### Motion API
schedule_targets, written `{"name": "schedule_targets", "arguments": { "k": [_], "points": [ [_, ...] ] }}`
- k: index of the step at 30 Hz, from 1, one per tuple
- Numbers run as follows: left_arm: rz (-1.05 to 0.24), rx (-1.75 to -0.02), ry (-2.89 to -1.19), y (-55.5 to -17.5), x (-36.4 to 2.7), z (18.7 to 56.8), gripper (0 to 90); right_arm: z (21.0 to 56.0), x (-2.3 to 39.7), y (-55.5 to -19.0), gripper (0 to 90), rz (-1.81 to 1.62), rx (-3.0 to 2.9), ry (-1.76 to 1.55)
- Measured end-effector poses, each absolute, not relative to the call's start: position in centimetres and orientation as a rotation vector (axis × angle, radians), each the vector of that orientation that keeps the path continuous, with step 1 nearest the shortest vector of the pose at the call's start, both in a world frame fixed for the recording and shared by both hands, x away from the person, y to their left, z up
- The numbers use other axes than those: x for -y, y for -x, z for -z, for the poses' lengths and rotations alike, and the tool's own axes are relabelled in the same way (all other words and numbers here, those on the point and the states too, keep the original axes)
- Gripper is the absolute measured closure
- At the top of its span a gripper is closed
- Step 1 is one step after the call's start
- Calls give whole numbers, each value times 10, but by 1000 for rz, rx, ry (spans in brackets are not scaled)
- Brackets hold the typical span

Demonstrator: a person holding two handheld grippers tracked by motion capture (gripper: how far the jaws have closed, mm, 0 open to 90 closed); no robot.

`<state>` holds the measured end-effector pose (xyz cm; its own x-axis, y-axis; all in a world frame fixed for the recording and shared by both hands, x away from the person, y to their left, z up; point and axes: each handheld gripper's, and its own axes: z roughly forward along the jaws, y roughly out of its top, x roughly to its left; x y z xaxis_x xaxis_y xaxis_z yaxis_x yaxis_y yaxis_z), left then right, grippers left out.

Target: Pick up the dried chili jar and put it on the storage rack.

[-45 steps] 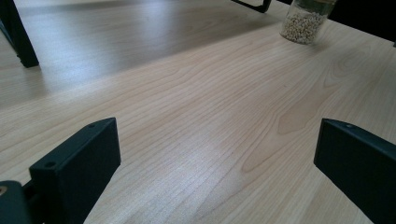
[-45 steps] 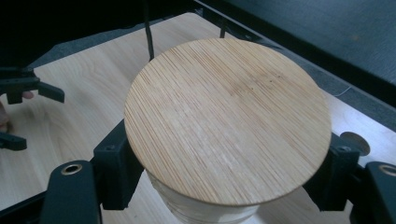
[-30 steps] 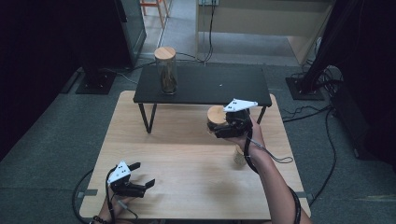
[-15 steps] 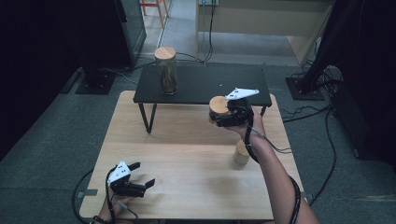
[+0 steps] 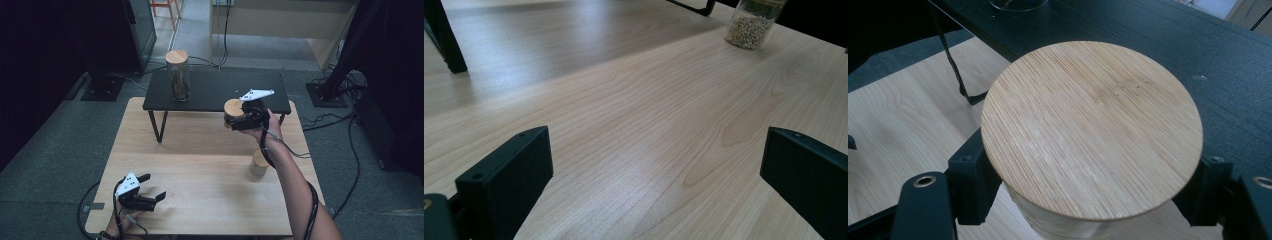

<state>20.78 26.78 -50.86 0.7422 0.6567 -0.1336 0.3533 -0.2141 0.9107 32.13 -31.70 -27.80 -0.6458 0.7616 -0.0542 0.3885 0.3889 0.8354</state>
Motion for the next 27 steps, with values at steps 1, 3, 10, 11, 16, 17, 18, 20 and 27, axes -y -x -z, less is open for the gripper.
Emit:
{"name": "schedule_targets", "arguments": {
  "k": [1,3,10,11,16,17,18,20,27],
  "points": [
    [-339,-786,-1826,-208,-268,509,5,278,317,-323,254,-1164,-2219,-992],
    [-338,-785,-1826,-208,-268,509,5,277,316,-326,254,-1152,-2223,-1002],
    [-335,-783,-1824,-208,-268,509,5,276,312,-336,254,-1142,-2242,-1009],
    [-335,-783,-1825,-208,-269,509,5,276,311,-336,254,-1140,-2246,-1008],
    [-334,-782,-1824,-208,-269,509,5,269,311,-334,254,-1161,-2232,-990],
    [-333,-781,-1824,-209,-269,509,5,267,311,-333,255,-1160,-2231,-986],
    [-332,-782,-1823,-209,-269,509,5,265,310,-333,254,-1158,-2232,-983],
    [-335,-779,-1827,-209,-269,509,5,263,309,-334,254,-1154,-2234,-978],
    [-335,-779,-1828,-209,-269,509,5,257,307,-336,255,-1172,-2237,-967]
  ]
}}
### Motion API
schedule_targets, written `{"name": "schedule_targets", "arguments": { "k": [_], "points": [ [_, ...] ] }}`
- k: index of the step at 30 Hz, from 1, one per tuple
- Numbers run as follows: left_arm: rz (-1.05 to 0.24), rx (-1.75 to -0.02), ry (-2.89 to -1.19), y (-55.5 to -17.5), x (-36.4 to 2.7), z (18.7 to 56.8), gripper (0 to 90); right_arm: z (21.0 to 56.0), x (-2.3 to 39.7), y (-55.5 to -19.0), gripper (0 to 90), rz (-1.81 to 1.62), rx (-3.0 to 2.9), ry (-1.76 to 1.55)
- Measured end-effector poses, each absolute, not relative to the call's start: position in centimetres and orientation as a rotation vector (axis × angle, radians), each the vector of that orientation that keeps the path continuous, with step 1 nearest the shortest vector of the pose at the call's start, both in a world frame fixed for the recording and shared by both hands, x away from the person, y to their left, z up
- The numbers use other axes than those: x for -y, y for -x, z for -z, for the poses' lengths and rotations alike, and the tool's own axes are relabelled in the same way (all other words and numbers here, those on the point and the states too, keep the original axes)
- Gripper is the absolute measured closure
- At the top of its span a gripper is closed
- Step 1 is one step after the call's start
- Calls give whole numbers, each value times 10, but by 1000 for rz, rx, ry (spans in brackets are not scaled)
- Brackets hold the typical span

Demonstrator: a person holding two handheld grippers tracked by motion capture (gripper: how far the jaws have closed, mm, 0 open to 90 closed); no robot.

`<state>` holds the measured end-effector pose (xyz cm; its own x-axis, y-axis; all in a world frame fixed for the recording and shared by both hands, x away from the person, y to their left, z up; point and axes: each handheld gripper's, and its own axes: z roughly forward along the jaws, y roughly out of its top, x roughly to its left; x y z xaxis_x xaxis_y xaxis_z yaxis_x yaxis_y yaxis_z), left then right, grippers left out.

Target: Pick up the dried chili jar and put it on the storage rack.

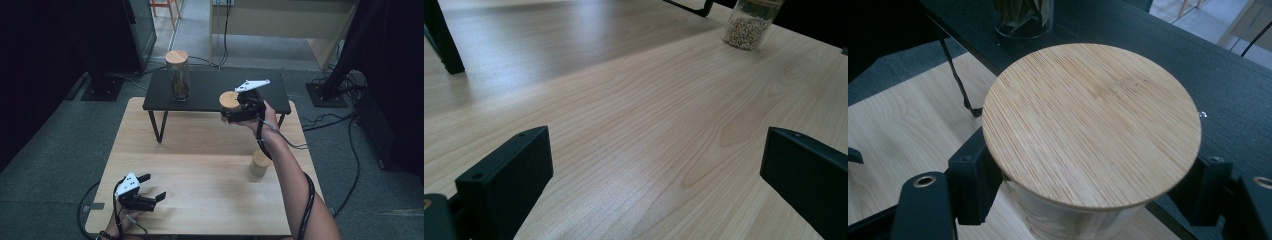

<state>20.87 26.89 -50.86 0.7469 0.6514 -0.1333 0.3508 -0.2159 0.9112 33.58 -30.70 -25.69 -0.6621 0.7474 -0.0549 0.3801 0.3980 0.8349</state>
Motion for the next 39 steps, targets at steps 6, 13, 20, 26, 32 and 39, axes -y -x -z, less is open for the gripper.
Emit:
{"name": "schedule_targets", "arguments": {
  "k": [6,13,20,26,32,39],
  "points": [
    [-334,-777,-1828,-209,-269,509,5,251,306,-336,255,-1181,-2216,-965],
    [-333,-775,-1826,-209,-269,509,5,251,303,-346,255,-1165,-2219,-995],
    [-332,-774,-1824,-209,-270,509,5,251,303,-357,255,-1170,-2220,-1017],
    [-332,-772,-1824,-209,-270,509,5,252,304,-367,255,-1176,-2216,-1045],
    [-332,-773,-1823,-209,-270,509,5,251,300,-377,255,-1176,-2219,-1056],
    [-333,-772,-1823,-209,-270,509,5,251,295,-388,255,-1179,-2214,-1061]
  ]
}}
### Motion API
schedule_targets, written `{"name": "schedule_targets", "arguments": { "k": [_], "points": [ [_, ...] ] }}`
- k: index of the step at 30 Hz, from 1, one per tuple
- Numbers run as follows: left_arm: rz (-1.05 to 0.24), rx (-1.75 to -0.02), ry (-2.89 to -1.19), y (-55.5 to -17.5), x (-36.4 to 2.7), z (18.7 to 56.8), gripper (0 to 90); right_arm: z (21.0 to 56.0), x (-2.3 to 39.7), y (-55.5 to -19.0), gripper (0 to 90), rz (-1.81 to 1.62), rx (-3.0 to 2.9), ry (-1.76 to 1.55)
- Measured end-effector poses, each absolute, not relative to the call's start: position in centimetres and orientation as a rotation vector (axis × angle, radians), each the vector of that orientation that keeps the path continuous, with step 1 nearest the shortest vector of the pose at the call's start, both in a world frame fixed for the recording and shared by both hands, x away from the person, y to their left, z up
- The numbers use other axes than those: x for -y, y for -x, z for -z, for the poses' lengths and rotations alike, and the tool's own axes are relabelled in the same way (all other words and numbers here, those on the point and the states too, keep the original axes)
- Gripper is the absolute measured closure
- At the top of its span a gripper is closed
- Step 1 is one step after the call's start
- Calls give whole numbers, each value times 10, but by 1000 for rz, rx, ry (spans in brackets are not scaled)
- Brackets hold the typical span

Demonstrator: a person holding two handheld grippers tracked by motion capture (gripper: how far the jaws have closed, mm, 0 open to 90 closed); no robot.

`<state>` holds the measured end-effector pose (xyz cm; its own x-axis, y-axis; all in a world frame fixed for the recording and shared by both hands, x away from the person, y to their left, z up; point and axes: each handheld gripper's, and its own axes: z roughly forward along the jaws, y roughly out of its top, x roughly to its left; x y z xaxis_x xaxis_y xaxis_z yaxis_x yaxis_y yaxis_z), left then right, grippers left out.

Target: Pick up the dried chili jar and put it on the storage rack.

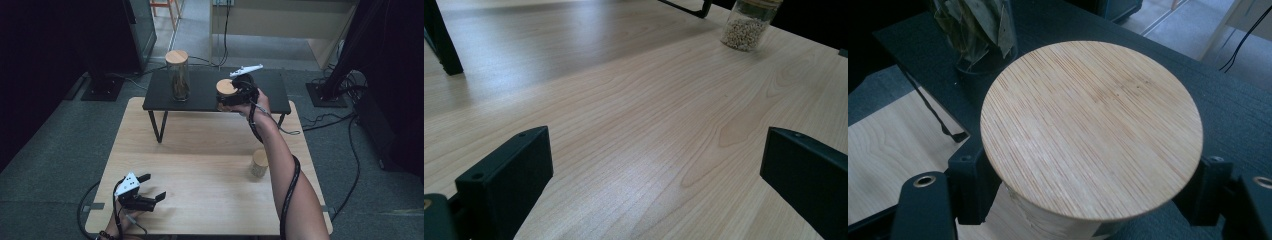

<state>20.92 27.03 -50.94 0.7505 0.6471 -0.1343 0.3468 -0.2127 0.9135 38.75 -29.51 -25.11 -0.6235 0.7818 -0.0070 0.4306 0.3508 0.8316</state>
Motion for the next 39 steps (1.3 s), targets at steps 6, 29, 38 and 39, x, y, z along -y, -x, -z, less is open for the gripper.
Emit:
{"name": "schedule_targets", "arguments": {
  "k": [6,29,38,39],
  "points": [
    [-332,-771,-1823,-209,-271,509,5,251,288,-395,254,-1172,-2206,-1070],
    [-327,-774,-1807,-209,-272,511,5,257,278,-410,39,-1188,-2177,-1085],
    [-327,-774,-1806,-209,-272,511,5,256,296,-395,31,-1205,-2153,-1090],
    [-327,-774,-1806,-209,-272,511,5,255,297,-393,31,-1202,-2155,-1090]
  ]
}}
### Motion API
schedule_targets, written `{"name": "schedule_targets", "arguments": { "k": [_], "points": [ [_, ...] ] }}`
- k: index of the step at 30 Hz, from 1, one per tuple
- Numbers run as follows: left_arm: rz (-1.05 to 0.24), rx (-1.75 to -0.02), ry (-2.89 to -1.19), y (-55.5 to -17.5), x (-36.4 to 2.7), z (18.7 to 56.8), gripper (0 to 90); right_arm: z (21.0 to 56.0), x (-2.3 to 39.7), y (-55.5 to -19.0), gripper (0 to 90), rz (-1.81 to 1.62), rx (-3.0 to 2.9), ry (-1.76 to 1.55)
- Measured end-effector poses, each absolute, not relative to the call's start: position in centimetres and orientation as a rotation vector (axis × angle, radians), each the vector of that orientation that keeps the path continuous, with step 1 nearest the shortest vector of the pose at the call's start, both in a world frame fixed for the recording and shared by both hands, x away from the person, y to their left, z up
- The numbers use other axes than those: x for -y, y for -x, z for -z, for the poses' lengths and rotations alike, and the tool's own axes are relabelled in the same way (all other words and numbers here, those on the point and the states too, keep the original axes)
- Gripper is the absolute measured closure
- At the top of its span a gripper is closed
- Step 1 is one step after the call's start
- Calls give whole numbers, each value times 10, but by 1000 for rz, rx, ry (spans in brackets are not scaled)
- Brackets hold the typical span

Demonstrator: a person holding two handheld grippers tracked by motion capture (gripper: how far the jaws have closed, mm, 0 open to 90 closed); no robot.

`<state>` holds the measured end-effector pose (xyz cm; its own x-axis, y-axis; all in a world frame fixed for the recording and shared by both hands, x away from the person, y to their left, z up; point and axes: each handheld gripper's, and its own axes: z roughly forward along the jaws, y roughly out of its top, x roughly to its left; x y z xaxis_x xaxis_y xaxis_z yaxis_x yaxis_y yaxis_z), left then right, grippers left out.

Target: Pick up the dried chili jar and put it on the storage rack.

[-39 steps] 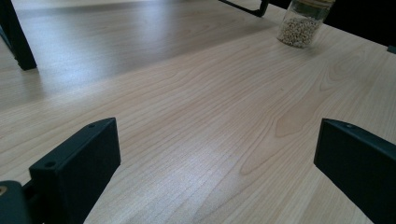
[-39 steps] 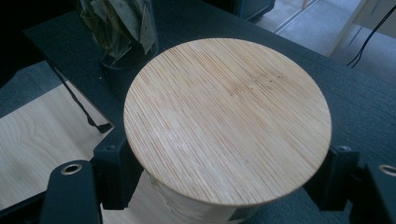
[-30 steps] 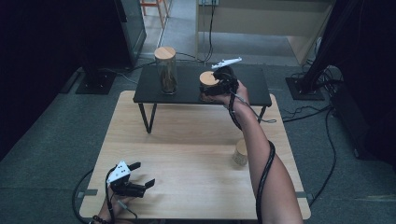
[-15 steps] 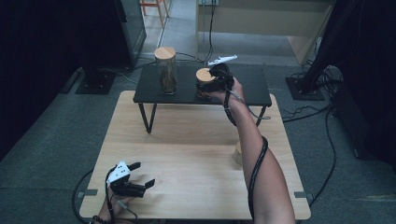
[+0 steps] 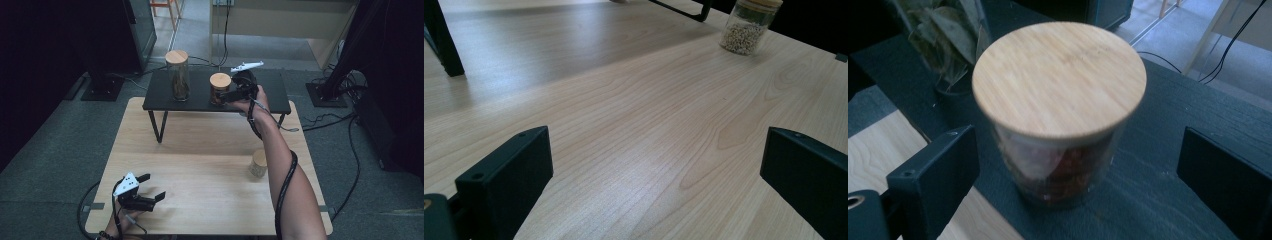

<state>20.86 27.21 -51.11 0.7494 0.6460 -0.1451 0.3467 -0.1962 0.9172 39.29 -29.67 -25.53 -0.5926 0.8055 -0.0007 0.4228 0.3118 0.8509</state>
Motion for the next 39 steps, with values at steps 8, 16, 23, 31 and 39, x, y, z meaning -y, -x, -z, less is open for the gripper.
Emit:
{"name": "schedule_targets", "arguments": {
  "k": [8,16,23,31,39],
  "points": [
    [-330,-770,-1812,-209,-272,511,5,257,306,-375,32,-1151,-2151,-1101],
    [-326,-772,-1813,-209,-272,510,5,257,317,-358,35,-1135,-2147,-1101],
    [-326,-775,-1811,-209,-271,511,5,258,322,-343,35,-1126,-2149,-1075],
    [-329,-775,-1814,-208,-271,510,4,263,329,-325,36,-1112,-2150,-1054],
    [-333,-771,-1821,-209,-271,510,5,263,341,-310,42,-1107,-2137,-1050]
  ]
}}
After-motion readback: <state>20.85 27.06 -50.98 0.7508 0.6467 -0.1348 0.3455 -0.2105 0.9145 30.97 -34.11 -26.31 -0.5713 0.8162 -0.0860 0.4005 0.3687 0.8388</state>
